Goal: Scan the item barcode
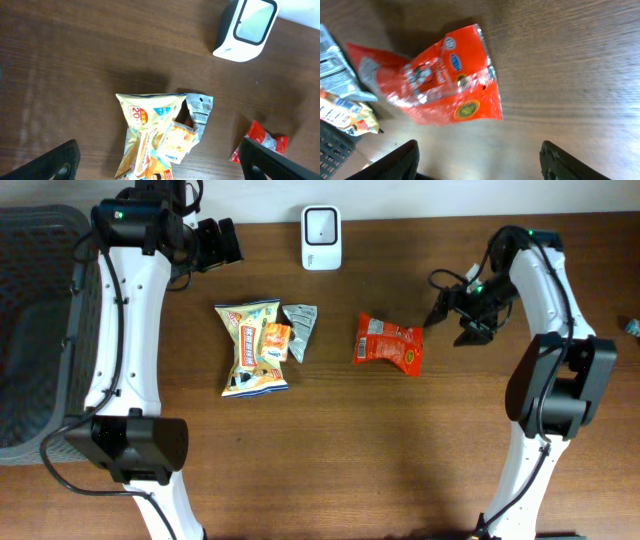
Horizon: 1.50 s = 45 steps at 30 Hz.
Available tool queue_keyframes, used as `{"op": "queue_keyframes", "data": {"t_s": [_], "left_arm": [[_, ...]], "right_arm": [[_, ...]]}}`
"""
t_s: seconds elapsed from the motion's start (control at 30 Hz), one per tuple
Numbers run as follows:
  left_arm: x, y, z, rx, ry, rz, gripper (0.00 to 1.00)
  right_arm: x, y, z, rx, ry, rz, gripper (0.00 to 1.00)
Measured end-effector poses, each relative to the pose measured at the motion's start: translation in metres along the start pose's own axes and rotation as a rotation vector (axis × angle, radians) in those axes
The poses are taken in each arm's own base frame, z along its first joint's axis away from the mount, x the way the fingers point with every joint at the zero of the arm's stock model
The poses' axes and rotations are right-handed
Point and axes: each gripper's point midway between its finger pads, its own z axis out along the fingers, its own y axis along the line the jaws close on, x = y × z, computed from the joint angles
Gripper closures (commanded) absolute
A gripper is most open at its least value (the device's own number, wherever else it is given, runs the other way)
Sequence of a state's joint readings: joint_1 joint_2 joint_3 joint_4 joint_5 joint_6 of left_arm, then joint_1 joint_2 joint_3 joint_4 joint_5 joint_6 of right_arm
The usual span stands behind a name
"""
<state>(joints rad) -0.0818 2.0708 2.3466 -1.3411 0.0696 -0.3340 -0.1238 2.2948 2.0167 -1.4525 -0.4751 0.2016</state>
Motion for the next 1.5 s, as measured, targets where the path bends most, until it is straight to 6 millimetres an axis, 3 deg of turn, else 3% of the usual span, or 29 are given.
{"op": "queue_keyframes", "data": {"t_s": [0.07, 0.13, 0.17, 0.27, 0.33, 0.43, 0.57, 0.73, 0.83, 0.9, 0.97, 1.2, 1.27, 1.33, 1.43, 1.5], "left_arm": [[0.0, 0.0, 0.0, 0.0, 0.0, 0.0, 0.01], [0.0, 0.0, 0.0, 0.0, 0.0, 0.0, 0.01], [0.0, 0.0, 0.0, 0.0, 0.0, 0.0, 0.01], [0.0, 0.0, 0.0, 0.0, 0.001, 0.0, 0.01], [0.0, 0.0, 0.0, 0.0, 0.0, 0.0, 0.01], [0.0, 0.0, 0.0, 0.0, 0.001, 0.0, 0.01], [0.0, 0.0, 0.0, 0.0, 0.0, 0.0, 0.01], [0.0, 0.0, 0.0, 0.0, 0.0, 0.0, 0.01], [0.0, 0.0, 0.0, 0.0, 0.0, 0.0, 0.01], [0.0, 0.0, 0.0, 0.0, 0.0, 0.0, 0.01], [0.0, 0.0, 0.0, 0.0, 0.0, 0.0, 0.01], [0.0, 0.0, 0.0, 0.0, 0.0, 0.0, 0.01], [0.0, 0.0, 0.0, 0.0, 0.0, 0.0, 0.01], [0.0, 0.0, 0.0, 0.0, 0.0, 0.0, 0.01], [0.0, 0.0, 0.0, 0.0, 0.0, 0.0, 0.01], [0.0, 0.0, 0.0, 0.0, 0.0, 0.0, 0.01]], "right_arm": [[0.0, 0.013, -0.015, 0.011, -0.025, -0.068, 0.47], [-0.002, 0.033, -0.014, 0.019, -0.052, -0.16, 0.77], [-0.002, 0.046, -0.007, 0.026, -0.064, -0.209, 0.85], [-0.003, 0.076, 0.015, 0.091, -0.11, -0.291, 0.86], [-0.001, 0.085, 0.038, 0.166, -0.131, -0.302, 0.87], [0.0, 0.079, 0.075, 0.257, -0.157, -0.284, 0.87], [0.001, 0.065, 0.098, 0.294, -0.159, -0.242, 0.96], [0.023, 0.058, 0.091, 0.32, -0.073, -0.197, 0.92], [0.025, 0.074, 0.066, 0.311, -0.084, -0.202, 0.92], [0.026, 0.079, 0.061, 0.306, -0.094, -0.213, 0.92], [0.028, 0.084, 0.068, 0.306, -0.093, -0.238, 0.91], [0.04, 0.108, 0.124, 0.294, -0.114, -0.37, 0.89], [0.043, 0.115, 0.127, 0.272, -0.103, -0.433, 0.96], [0.051, 0.12, 0.119, 0.268, -0.067, -0.459, 0.96], [0.054, 0.128, 0.088, 0.295, -0.067, -0.457, 0.9], [0.046, 0.122, 0.062, 0.341, -0.106, -0.416, 0.89]]}}
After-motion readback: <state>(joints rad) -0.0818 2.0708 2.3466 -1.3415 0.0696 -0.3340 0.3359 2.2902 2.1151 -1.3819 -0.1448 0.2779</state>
